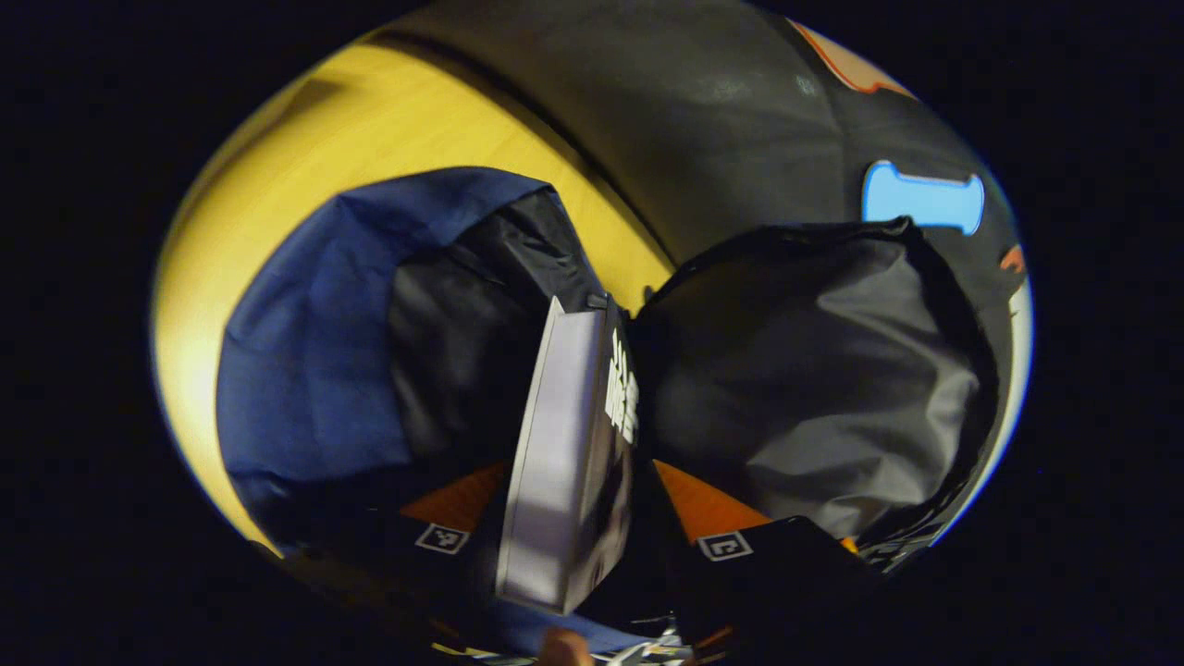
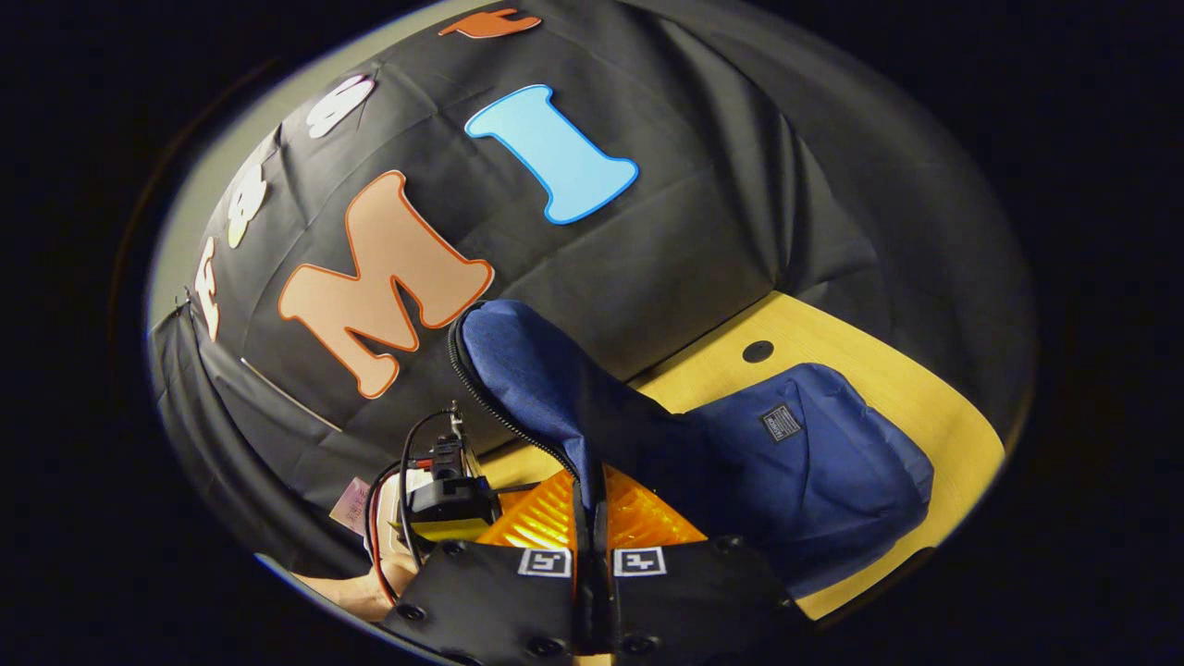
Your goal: Open the schoolbag, grab two books from the bookshelf and put them into the schoolbag.
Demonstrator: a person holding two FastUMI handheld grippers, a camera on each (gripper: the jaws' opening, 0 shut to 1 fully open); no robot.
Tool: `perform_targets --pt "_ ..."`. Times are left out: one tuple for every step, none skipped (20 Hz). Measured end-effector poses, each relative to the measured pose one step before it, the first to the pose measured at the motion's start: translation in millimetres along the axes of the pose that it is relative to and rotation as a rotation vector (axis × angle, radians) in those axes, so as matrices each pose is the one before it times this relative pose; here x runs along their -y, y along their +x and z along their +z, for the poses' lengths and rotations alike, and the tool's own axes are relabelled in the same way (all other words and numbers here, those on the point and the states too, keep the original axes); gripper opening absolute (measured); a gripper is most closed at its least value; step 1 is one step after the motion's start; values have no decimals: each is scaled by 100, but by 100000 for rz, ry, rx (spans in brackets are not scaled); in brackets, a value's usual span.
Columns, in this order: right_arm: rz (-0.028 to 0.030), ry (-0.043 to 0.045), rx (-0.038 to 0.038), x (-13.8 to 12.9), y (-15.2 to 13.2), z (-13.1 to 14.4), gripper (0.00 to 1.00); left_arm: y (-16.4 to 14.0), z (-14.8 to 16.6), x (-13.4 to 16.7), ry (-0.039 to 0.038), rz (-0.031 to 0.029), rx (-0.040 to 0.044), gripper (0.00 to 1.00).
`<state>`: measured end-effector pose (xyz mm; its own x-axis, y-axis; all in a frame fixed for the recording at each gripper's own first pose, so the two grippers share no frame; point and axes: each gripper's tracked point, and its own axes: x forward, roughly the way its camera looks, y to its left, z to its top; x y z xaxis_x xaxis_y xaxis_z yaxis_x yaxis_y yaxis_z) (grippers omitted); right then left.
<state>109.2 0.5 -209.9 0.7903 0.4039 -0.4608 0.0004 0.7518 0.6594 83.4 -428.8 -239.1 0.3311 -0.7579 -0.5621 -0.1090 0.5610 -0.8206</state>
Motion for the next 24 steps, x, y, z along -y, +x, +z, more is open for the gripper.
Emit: perform_targets --pt "-80 -13 193 83 32 -32 2 -514 556 -1063 6263 4908 2699 78" --pt "104 102 35 -5 -39 -18 3 -527 543 -802 6693 5937 1330 82" --pt "-413 -144 239 124 4 -80 3 -557 336 -652 5698 3846 1128 83" --pt "-78 152 -503 106 88 -238 2 -895 240 2 4173 1215 424 89" --pt "192 650 -177 -145 -57 -68 3 -699 530 74 3348 464 816 90" --pt "-111 -35 -143 -49 13 -107 2 -585 203 -316 3656 1146 930 90" --pt "-46 -145 -121 55 -20 -86 2 -638 432 -449 3571 1681 1825 90" --pt "-21 -239 272 -33 -45 91 2 -421 354 -400 3264 1361 2489 90" --pt "-169 -97 172 122 -64 39 3 -804 616 -650 2996 2049 2800 90" --pt "-68 121 302 -6 -120 171 3 -1264 673 -849 2717 2016 2740 90" --pt "-131 323 232 144 -150 29 3 -1471 611 -1064 2622 2480 2378 90" --pt "-209 548 275 151 -46 68 2 -1437 470 -1188 2575 2111 2831 90" --pt "-314 142 568 110 -93 94 2 -1604 722 -1307 2145 2181 4361 90" --pt "-221 206 290 98 6 40 2 -1452 608 -1375 2519 1988 3940 89" --pt "-170 278 126 -50 7 -21 2 -1688 291 -1450 3426 2031 3115 90" --pt "-75 -210 -3 -22 4 -91 2 -1731 428 -1585 3412 2712 4157 89" --pt "-207 -433 -98 -76 48 -25 2 -1655 539 -1568 2826 2426 3345 90" --pt "-70 -664 55 -105 86 1 2 -2003 305 -1534 1877 1847 2010 89" --pt "-107 -745 -154 -91 -1 -38 2 -1631 726 -1484 168 1522 2487 89" --pt "-137 -206 -187 -40 13 -79 2 -1513 325 -1559 276 1725 1759 89" --pt "-81 -8 -91 25 -17 -12 2 -1304 446 -1801 531 1721 1663 89" --pt "-219 -68 -2 40 4 1 2 -1404 409 -1981 323 2511 631 89" --pt "-132 -38 95 -48 -30 29 2 -1300 443 -2050 -183 1824 875 89" --pt "-252 -94 316 57 38 80 2 -1288 493 -1789 -552 1507 659 89"
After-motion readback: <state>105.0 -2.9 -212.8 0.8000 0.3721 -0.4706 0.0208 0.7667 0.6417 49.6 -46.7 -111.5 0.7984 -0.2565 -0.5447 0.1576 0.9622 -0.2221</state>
